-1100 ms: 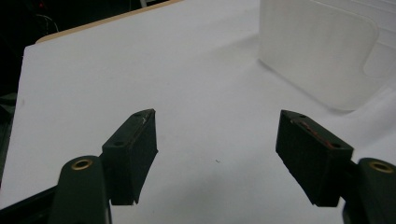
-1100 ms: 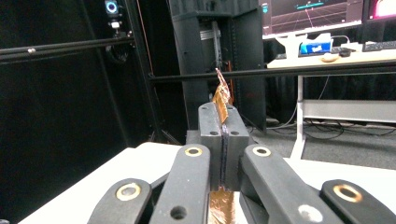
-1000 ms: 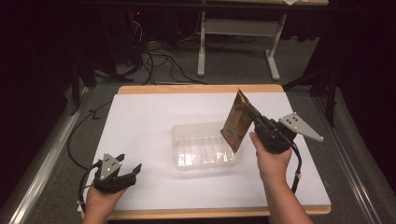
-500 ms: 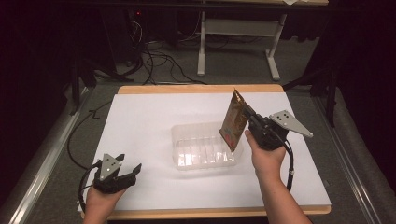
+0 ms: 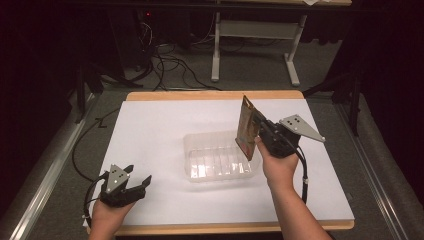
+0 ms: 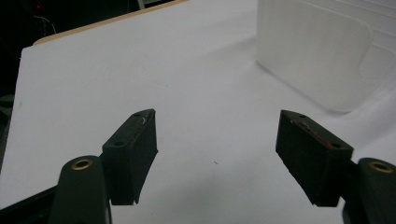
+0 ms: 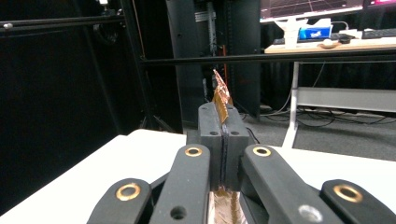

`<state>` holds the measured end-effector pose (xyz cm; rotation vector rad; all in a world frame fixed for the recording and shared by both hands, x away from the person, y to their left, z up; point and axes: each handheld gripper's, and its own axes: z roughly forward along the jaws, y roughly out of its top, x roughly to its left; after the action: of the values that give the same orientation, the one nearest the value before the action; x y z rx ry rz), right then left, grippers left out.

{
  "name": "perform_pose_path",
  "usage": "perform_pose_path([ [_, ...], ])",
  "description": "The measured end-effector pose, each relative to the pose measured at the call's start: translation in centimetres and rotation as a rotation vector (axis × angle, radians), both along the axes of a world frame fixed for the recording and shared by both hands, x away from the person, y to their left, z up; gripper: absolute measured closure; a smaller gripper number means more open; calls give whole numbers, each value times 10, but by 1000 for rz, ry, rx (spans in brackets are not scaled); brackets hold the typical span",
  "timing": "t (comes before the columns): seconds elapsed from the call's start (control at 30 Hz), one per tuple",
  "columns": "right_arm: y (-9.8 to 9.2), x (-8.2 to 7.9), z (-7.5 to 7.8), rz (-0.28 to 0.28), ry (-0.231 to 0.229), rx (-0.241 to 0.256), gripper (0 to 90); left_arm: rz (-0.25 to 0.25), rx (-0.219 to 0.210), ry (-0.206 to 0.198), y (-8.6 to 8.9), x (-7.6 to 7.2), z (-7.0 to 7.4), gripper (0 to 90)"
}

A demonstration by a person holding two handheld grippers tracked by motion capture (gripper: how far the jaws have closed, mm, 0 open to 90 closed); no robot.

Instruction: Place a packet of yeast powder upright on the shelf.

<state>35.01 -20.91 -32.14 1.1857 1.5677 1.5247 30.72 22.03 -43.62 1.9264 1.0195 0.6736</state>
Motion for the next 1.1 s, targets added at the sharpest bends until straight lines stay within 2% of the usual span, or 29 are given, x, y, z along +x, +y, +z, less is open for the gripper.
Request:
perform_pose_path([
  [0.3,24,2,2,44,9,1,900,-4,-4,-6,0,-2,2,298],
  [0.47,35,2,1,59,10,-18,900,-6,-6,-6,0,-2,1,298],
  [1.1,24,-3,-9,39,10,15,900,1,-7,-6,1,-2,1,299],
])
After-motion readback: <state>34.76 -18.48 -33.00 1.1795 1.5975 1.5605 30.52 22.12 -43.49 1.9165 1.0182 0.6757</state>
